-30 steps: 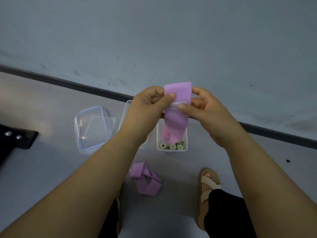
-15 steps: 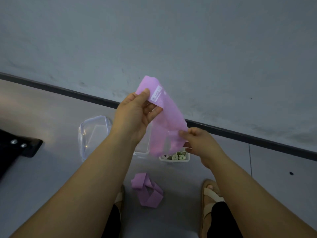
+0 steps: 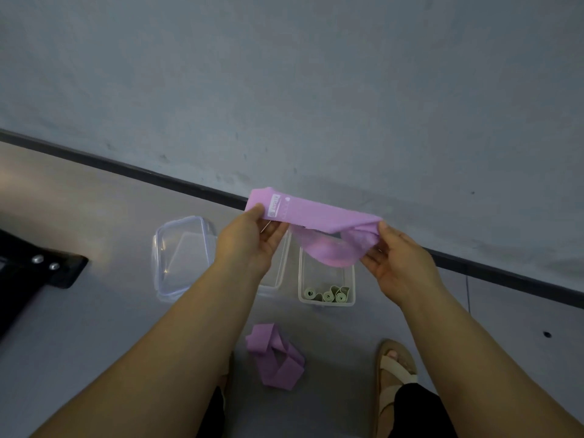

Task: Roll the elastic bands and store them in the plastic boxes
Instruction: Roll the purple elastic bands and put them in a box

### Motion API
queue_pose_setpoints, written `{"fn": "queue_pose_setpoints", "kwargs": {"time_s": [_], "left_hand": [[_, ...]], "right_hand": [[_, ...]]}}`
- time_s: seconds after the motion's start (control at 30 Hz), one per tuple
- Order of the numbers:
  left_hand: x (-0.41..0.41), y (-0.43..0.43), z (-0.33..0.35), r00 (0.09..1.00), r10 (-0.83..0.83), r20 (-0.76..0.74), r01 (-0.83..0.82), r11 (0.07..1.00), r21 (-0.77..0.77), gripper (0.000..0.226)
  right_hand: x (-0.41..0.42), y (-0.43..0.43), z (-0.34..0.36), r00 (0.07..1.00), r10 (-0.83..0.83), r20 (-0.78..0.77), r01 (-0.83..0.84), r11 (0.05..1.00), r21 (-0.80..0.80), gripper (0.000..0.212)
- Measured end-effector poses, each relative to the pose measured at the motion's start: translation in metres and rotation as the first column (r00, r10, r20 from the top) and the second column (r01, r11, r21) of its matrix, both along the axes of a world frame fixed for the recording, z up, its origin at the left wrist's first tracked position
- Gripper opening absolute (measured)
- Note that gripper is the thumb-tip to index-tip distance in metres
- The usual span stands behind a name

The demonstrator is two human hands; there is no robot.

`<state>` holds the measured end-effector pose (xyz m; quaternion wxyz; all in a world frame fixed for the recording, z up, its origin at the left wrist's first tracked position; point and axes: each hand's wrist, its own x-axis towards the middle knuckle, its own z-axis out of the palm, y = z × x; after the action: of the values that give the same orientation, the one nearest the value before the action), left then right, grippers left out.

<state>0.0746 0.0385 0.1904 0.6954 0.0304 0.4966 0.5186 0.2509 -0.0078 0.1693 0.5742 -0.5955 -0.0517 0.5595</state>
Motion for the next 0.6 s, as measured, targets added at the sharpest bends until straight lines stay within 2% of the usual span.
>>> {"fn": "queue_pose_setpoints", "kwargs": {"time_s": [0.1,0.2,0.23,0.27,0.3,0.33,0.4,0.43,0.5,0.53,0.57,0.6], "left_hand": [[-0.005,0.004,0.001,0.999,0.032,0.000,-0.032,0.999,-0.017,0.008],[-0.012,0.010,0.003,0.997,0.074,-0.017,-0.074,0.997,-0.001,0.012],[-0.014,0.012,0.003,0.996,0.086,-0.030,-0.086,0.996,0.006,0.013],[-0.016,0.013,0.003,0.995,0.087,-0.050,-0.086,0.996,0.015,0.015],[-0.016,0.012,0.003,0.994,0.068,-0.082,-0.066,0.997,0.031,0.015],[-0.016,0.011,0.004,0.991,0.034,-0.129,-0.027,0.998,0.055,0.013],[-0.011,0.008,0.006,0.959,-0.067,-0.277,0.105,0.987,0.126,0.009],[-0.008,0.005,0.007,0.920,-0.114,-0.376,0.186,0.969,0.162,0.008],[-0.002,-0.002,0.010,0.790,-0.175,-0.588,0.363,0.906,0.219,0.007],[0.001,-0.005,0.010,0.693,-0.190,-0.696,0.462,0.857,0.226,0.008],[0.003,-0.008,0.010,0.582,-0.195,-0.789,0.562,0.799,0.217,0.011],[0.006,-0.012,0.009,0.470,-0.197,-0.861,0.654,0.733,0.189,0.013]], "right_hand": [[0.001,-0.001,0.013,0.997,0.083,0.002,-0.083,0.996,0.020,0.014],[0.009,-0.006,0.030,0.954,0.301,0.011,-0.301,0.952,0.050,0.019],[0.012,-0.007,0.034,0.919,0.388,0.073,-0.391,0.920,0.036,0.021],[0.014,-0.009,0.036,0.846,0.494,0.200,-0.498,0.866,-0.033,0.024],[0.014,-0.010,0.036,0.707,0.610,0.358,-0.599,0.785,-0.157,0.027],[0.015,-0.012,0.033,0.513,0.704,0.491,-0.655,0.691,-0.306,0.029],[0.015,-0.014,0.021,0.140,0.793,0.593,-0.656,0.523,-0.544,0.027],[0.015,-0.015,0.015,0.038,0.807,0.590,-0.641,0.472,-0.605,0.025],[0.013,-0.015,0.007,-0.014,0.784,0.620,-0.611,0.484,-0.627,0.023],[0.012,-0.014,0.007,0.011,0.746,0.666,-0.601,0.537,-0.592,0.025],[0.011,-0.013,0.009,0.082,0.693,0.716,-0.599,0.608,-0.520,0.027],[0.008,-0.012,0.012,0.194,0.623,0.758,-0.605,0.684,-0.408,0.028]]}}
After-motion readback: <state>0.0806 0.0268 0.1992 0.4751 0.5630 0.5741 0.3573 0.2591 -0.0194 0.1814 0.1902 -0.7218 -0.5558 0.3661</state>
